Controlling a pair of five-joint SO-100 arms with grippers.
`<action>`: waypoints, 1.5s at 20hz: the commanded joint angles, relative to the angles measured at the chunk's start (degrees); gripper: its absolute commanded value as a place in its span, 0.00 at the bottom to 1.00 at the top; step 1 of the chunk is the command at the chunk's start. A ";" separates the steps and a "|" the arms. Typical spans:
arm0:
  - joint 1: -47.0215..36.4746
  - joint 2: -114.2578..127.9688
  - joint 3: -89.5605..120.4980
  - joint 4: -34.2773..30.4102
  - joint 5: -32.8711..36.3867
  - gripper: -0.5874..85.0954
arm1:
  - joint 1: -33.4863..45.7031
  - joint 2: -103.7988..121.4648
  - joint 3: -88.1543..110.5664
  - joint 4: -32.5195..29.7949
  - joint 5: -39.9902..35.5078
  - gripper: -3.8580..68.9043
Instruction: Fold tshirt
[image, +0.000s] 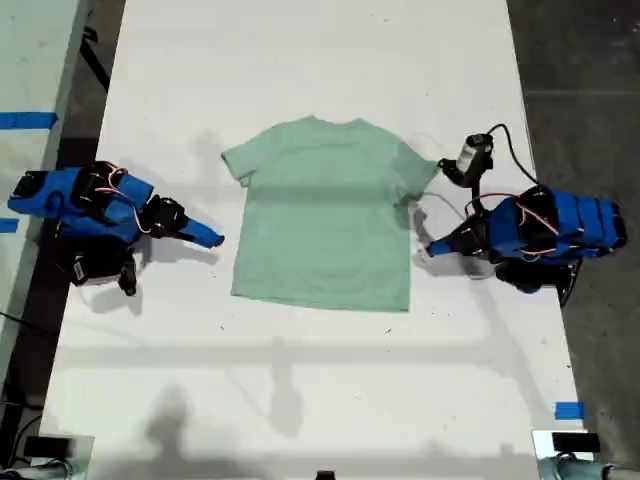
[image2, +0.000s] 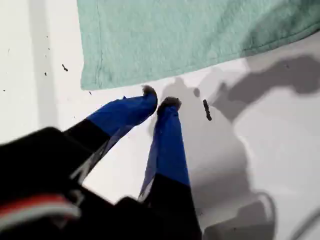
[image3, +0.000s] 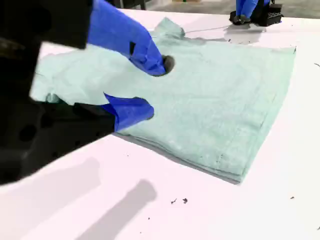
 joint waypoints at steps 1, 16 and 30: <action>-7.91 6.15 0.35 -0.97 -9.14 0.03 | 0.35 0.70 -1.32 1.58 50.36 0.06; -13.10 -0.88 -8.70 -1.41 -8.53 0.01 | 2.46 -12.22 -15.64 1.93 43.51 0.06; -50.98 -75.76 -74.18 20.04 35.33 0.02 | 36.12 -69.52 -73.48 19.16 -1.05 0.06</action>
